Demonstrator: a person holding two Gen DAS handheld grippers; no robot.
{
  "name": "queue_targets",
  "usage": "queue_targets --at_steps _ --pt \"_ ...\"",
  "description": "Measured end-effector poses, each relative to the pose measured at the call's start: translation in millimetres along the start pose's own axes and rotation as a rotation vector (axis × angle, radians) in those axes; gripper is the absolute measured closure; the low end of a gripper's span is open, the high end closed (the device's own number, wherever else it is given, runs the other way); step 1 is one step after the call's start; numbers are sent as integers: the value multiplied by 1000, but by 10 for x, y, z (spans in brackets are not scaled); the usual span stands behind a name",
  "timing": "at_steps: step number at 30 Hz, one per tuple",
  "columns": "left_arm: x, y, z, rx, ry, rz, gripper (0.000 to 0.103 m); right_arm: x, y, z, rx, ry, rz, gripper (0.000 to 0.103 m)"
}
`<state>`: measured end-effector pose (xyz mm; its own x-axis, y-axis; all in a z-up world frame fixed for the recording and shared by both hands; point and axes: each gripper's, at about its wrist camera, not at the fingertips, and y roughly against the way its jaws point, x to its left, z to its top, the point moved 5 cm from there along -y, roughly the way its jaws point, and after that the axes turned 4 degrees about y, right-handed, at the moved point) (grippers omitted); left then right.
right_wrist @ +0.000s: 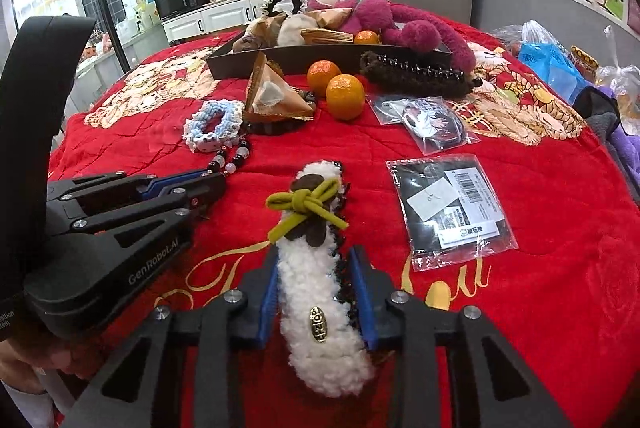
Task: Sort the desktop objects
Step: 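Grasp black-and-pink bead strand with left gripper while right gripper grasps white fluffy keychain, then carry bead strand in left gripper and fluffy keychain in right gripper toward the tray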
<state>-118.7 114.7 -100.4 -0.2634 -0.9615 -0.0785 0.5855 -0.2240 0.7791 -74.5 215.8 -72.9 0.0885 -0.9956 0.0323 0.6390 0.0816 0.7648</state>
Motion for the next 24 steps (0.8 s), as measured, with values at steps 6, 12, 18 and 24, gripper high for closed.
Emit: queue_targets --at_steps 6,12,18,24 --pt "4 90 -3 -13 11 -6 95 51 60 28 -7 12 5 72" --pt "23 215 43 -32 33 -15 95 72 143 91 -24 13 -3 71" --pt "59 428 130 -71 44 -2 95 128 242 213 -52 27 -6 71" --pt "115 642 243 -112 59 1 95 188 371 355 -89 41 -13 71"
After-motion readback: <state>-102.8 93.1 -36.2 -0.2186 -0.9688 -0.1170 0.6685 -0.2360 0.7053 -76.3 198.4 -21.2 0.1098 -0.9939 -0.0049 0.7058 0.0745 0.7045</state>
